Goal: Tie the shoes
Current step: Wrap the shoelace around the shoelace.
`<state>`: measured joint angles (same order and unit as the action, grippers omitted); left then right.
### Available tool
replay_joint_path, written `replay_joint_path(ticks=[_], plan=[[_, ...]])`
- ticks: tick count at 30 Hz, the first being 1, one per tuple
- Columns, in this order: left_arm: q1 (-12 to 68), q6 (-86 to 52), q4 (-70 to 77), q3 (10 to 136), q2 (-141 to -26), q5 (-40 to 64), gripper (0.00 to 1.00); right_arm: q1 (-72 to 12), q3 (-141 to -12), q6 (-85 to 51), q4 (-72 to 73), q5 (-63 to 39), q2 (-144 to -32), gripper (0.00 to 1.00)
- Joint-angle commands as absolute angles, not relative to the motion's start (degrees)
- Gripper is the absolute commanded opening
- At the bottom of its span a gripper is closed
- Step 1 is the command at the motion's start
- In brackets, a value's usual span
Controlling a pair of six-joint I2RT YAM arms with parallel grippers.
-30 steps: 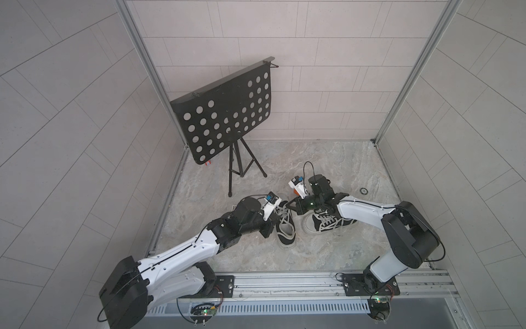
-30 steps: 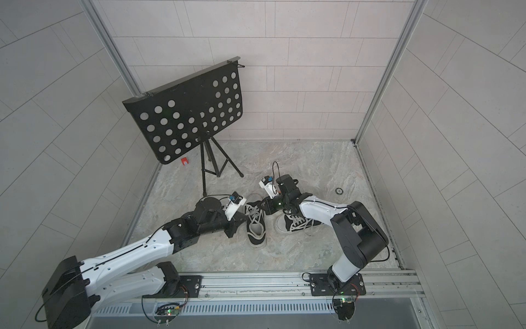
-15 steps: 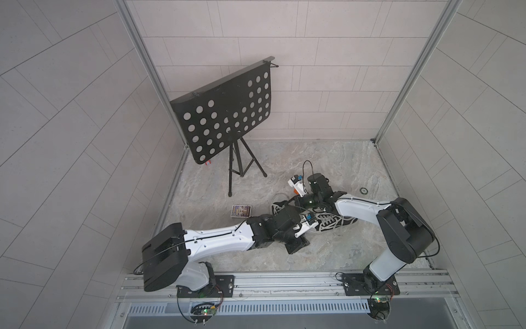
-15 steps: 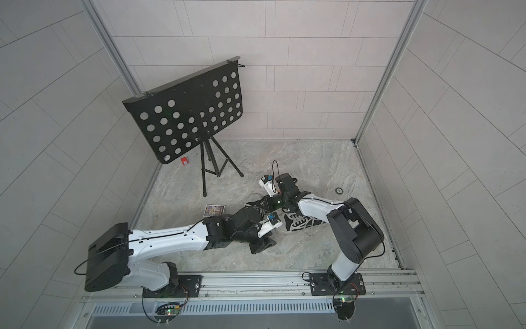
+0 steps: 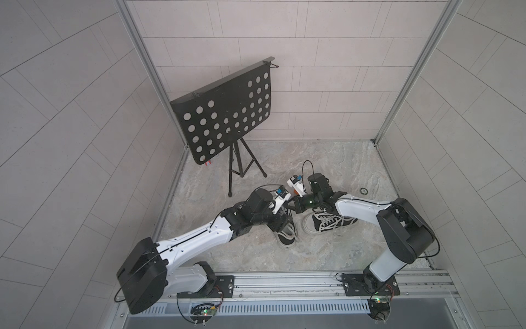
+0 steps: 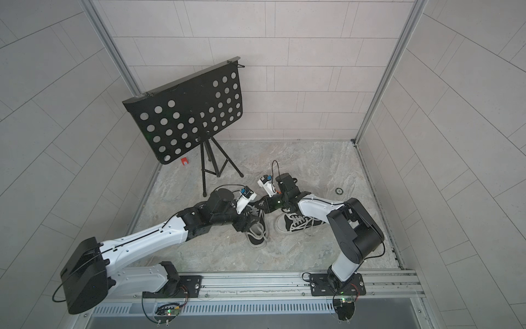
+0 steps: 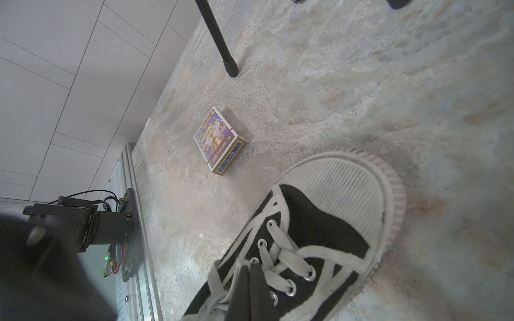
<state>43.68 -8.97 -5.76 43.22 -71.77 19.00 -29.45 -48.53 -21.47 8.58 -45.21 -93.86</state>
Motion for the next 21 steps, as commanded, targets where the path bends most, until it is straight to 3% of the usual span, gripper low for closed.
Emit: replay_joint_path(ticks=[1,4,10,14,17,21], plan=[[39.15,-9.53,-2.57,42.72,-74.98,26.08,0.57,-29.24,-48.54,-22.14,10.19,-46.92,-93.16,0.0],[36.65,-8.3,-1.88,44.91,-79.29,28.8,0.51,-29.22,-48.56,-22.48,10.7,-47.63,-92.99,0.0],[33.56,-8.51,1.96,46.2,-84.32,32.08,0.49,-29.26,-48.61,-22.41,10.55,-48.45,-92.72,0.0],[32.81,-8.64,3.01,46.98,-87.17,35.25,0.43,-29.2,-48.75,-22.42,10.41,-48.69,-92.79,0.0],[32.78,-8.92,3.82,47.38,-89.07,37.43,0.35,-29.19,-48.95,-22.41,10.3,-49.03,-92.9,0.0],[32.81,-9.82,5.28,46.97,-89.53,37.59,0.16,-29.25,-48.93,-22.11,9.7,-49.13,-92.85,0.0]])
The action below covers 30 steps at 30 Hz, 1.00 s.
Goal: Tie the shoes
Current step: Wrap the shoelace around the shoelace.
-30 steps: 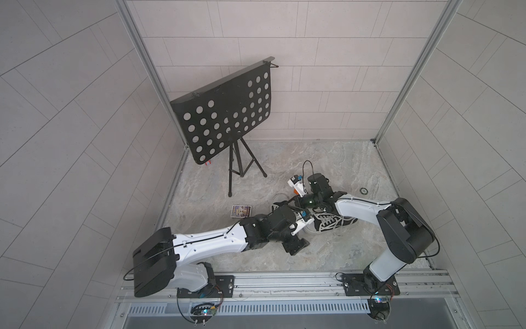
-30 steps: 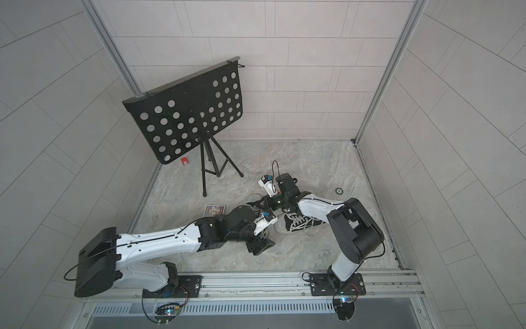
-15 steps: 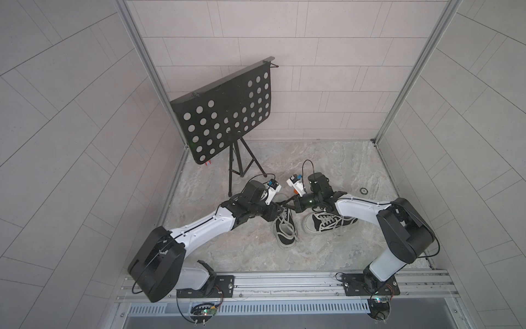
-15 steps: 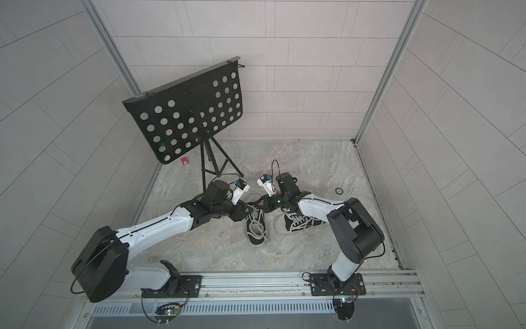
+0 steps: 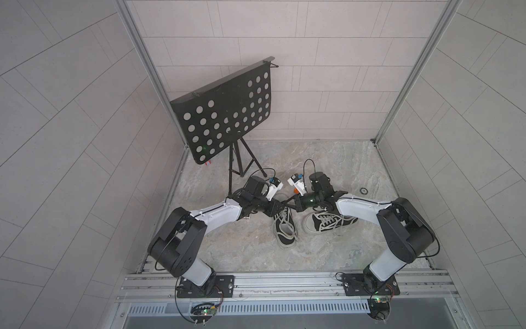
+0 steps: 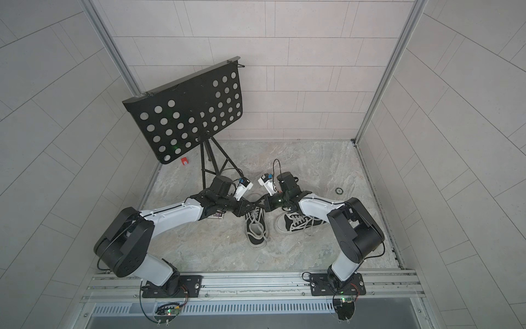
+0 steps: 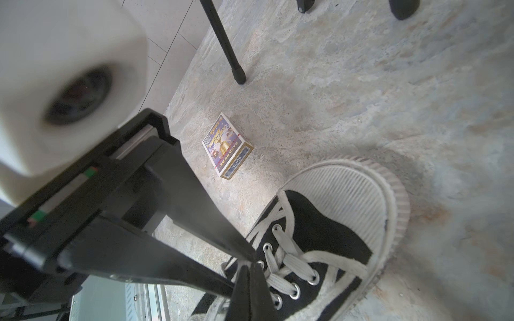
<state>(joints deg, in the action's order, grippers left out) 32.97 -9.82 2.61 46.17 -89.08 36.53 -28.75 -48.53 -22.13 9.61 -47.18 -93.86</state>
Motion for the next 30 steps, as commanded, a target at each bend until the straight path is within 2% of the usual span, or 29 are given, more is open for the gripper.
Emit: replay_joint_path(ticks=[1,4,6,8,9,12,20,30], plan=[[32.78,-10.13,5.91,46.54,-89.15,37.04,0.12,-29.26,-48.89,-22.0,9.39,-49.04,-92.66,0.0],[32.7,-11.11,7.69,44.57,-87.37,35.97,0.02,-29.12,-48.63,-21.3,7.48,-48.63,-91.32,0.01],[32.7,-11.56,7.67,43.49,-86.18,35.01,0.0,-28.96,-47.85,-20.41,5.64,-47.79,-88.93,0.19],[32.7,-11.82,7.42,42.38,-85.0,34.24,0.0,-28.79,-45.91,-19.79,4.18,-46.97,-85.96,0.33],[32.71,-12.07,7.45,41.83,-84.33,33.76,0.0,-28.74,-44.54,-19.71,3.38,-46.49,-84.14,0.39],[32.7,-13.14,7.69,40.61,-82.63,33.1,0.0,-28.9,-39.56,-20.72,2.77,-45.89,-78.78,0.48],[32.71,-13.98,6.43,39.98,-79.77,33.16,0.0,-32.47,-28.17,-27.32,8.18,-45.97,-70.46,0.51],[32.7,-14.41,5.89,39.99,-78.85,33.55,0.0,-34.34,-29.57,-28.59,13.63,-47.35,-75.31,0.47]])
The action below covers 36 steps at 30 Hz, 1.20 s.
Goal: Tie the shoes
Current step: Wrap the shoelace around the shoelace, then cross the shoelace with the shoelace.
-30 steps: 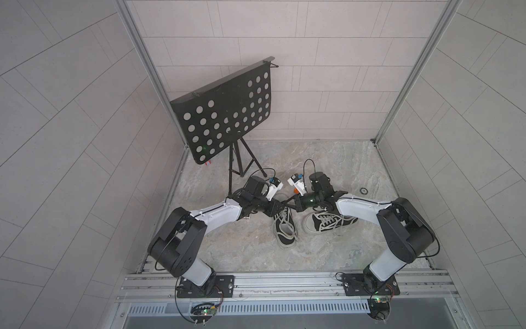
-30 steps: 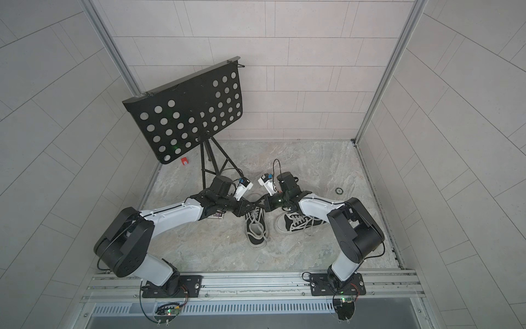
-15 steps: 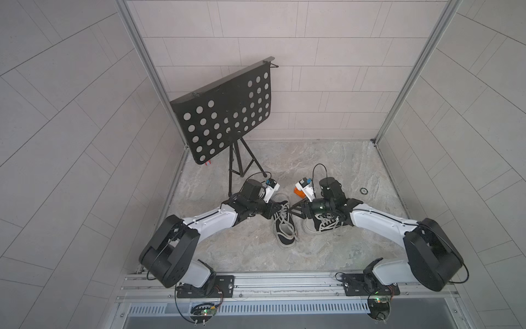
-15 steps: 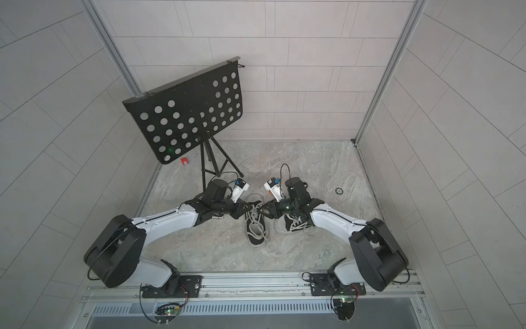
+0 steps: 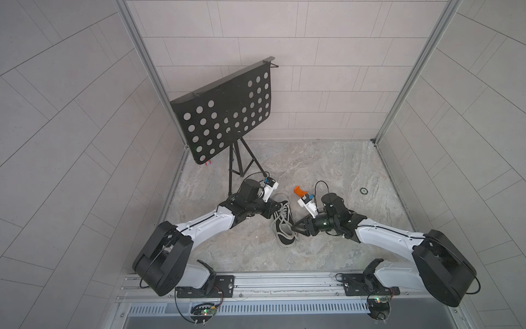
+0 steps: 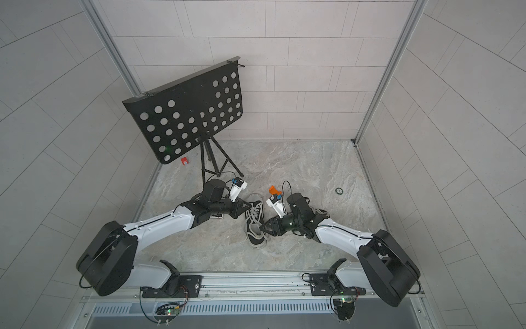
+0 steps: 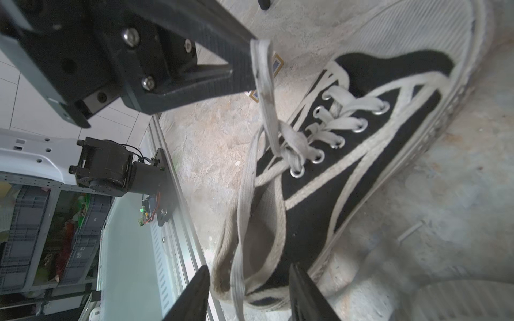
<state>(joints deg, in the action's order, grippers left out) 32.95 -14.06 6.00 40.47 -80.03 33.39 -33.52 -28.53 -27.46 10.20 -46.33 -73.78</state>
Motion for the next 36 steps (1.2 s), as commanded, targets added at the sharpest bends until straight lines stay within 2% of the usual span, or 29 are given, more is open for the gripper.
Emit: replay_joint_path(ticks=[1,7,12,14,21,28,36], plan=[[32.7,-14.5,5.95,39.99,-78.88,33.57,0.0,-34.75,-29.85,-28.75,14.26,-47.44,-75.92,0.45],[32.72,-14.65,5.97,39.99,-78.79,33.67,0.0,-36.42,-30.61,-29.35,16.53,-47.98,-79.22,0.34],[32.71,-15.76,6.86,39.49,-77.8,34.92,0.0,-36.67,-30.58,-29.94,15.84,-45.88,-80.68,0.08],[32.81,-16.91,7.61,38.68,-77.07,36.01,0.0,-36.65,-30.76,-30.1,14.67,-44.17,-80.99,0.02],[34.09,-22.61,12.34,31.97,-73.32,38.63,0.0,-36.59,-32.1,-30.59,11.09,-39.82,-81.91,0.0],[36.18,-25.5,13.32,25.39,-68.41,35.51,0.0,-36.54,-33.38,-31.37,8.09,-36.43,-80.4,0.0],[36.89,-25.92,12.75,23.73,-68.63,34.89,0.0,-36.52,-35.04,-33.0,9.25,-35.84,-80.39,0.0]])
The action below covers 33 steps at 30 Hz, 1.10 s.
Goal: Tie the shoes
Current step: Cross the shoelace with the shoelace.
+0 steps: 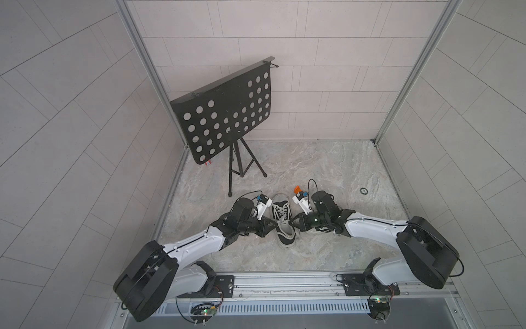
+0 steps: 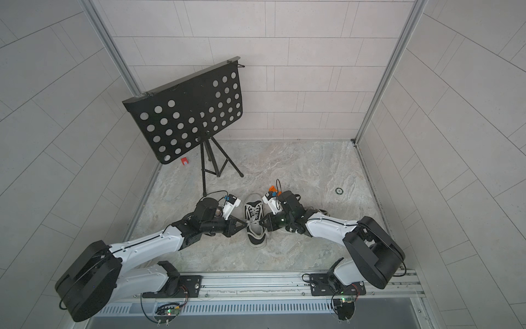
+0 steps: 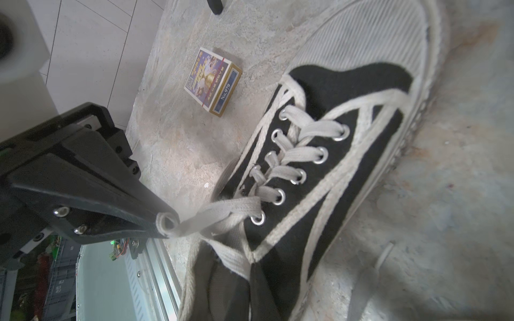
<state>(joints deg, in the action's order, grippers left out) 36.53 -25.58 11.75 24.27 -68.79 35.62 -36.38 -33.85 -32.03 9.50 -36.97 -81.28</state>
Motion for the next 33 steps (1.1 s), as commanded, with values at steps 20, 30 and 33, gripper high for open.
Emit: replay_joint_path(ticks=[20,30,33], plan=[[33.95,-31.33,0.8,25.22,-52.22,18.13,0.73,-36.65,-35.45,-33.32,11.41,-35.91,-82.7,0.0],[30.6,-30.03,5.13,31.33,-72.13,29.36,0.31,-36.67,-35.42,-32.98,10.73,-36.03,-82.37,0.0],[30.6,-28.83,7.17,33.86,-78.28,33.38,0.26,-36.64,-35.47,-32.96,10.58,-36.03,-82.11,0.0]])
